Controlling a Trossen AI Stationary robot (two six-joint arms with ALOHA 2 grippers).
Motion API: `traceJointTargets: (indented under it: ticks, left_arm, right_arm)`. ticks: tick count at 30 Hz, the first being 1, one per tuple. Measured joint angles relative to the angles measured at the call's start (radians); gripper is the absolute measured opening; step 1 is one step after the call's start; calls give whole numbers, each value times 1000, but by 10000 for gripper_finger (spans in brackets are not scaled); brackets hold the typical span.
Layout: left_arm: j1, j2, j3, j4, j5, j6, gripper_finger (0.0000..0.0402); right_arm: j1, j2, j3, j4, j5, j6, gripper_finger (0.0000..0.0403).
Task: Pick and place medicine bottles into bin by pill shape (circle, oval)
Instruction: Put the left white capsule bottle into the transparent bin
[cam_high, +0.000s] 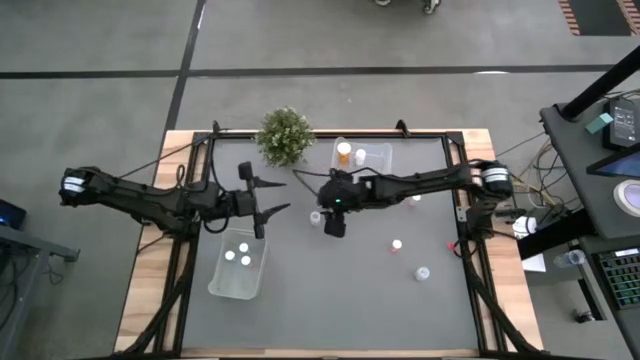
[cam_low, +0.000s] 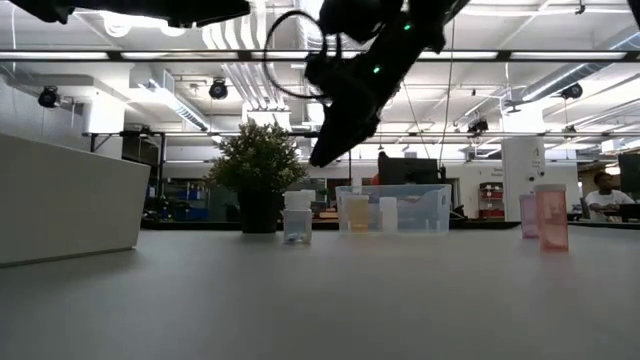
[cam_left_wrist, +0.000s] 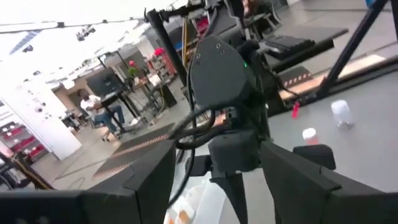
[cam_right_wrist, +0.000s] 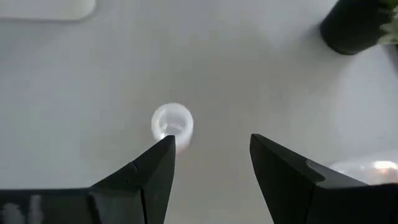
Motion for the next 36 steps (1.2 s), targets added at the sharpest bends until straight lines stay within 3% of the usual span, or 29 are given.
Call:
traceJointTargets:
  ticks: [7, 14, 27, 36]
  left_arm:
    - [-1, 4, 1, 7, 0, -4, 219]
    - [-1, 6, 1, 5, 0, -1, 219]
    - [-1, 6, 1, 6, 0, 1, 219]
    - [-1, 6, 1, 7, 0, 2, 219]
  right_arm:
    - [1, 109, 98, -54, -76, -48, 201]
    - [0, 143, 131, -52, -76, -50, 202]
    - [1, 144, 128, -40, -76, -46, 287]
    - [-3, 215, 132, -22, -76, -53, 278]
